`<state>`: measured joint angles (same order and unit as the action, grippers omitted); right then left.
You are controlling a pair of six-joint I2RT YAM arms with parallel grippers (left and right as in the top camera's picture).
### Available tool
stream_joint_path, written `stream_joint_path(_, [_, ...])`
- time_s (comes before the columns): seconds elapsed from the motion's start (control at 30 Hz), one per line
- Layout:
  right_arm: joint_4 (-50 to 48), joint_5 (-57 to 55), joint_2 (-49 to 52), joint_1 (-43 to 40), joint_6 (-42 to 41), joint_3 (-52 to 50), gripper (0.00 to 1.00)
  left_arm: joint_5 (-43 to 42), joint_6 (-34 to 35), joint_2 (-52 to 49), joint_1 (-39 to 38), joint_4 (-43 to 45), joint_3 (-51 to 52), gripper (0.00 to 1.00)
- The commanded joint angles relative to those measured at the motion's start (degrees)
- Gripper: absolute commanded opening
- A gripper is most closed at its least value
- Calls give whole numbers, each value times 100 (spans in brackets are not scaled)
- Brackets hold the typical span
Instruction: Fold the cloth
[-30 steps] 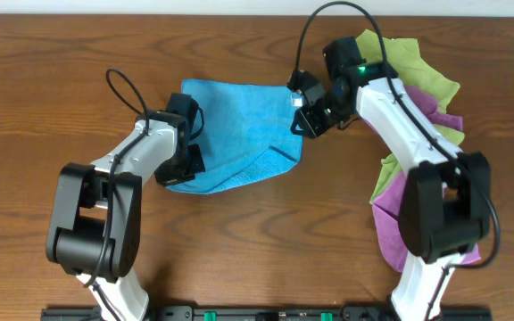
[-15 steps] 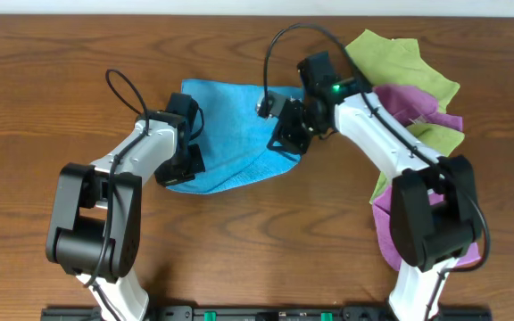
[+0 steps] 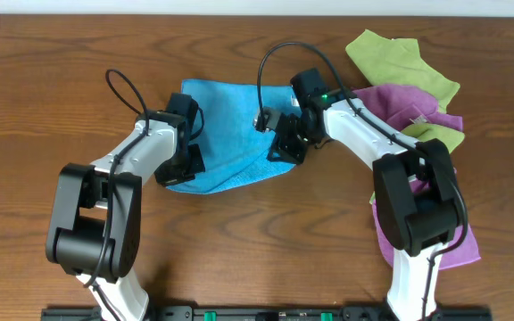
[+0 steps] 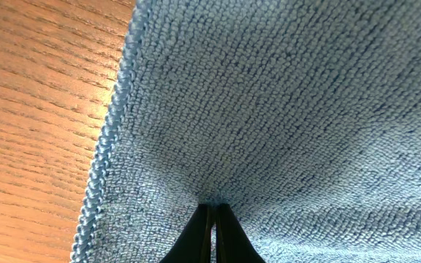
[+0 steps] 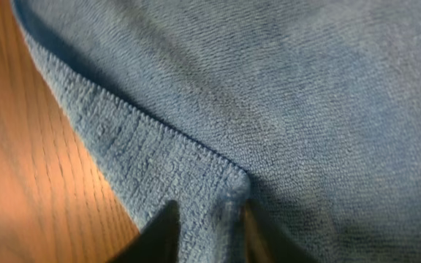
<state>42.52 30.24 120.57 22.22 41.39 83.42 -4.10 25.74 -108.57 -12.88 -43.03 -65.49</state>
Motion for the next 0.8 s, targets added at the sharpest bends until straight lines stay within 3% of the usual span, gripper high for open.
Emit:
stream_joint_path(0.0, [7,125,57,74,46,-31,9,-39,68,-101,-44,63,160,6])
stream_joint_path(0.03, [11,125,57,74,35,-31,2,-39,68,-101,-44,63,160,6])
stream_joint_path(0.5, [688,713,-299,81,-658,-13,1,-166,68,-4,149,50,-229,6])
stream_joint_path(0.77, [1572,774,-684,129,-1233,-13,1,-457,66,2,173,-46,-623,21])
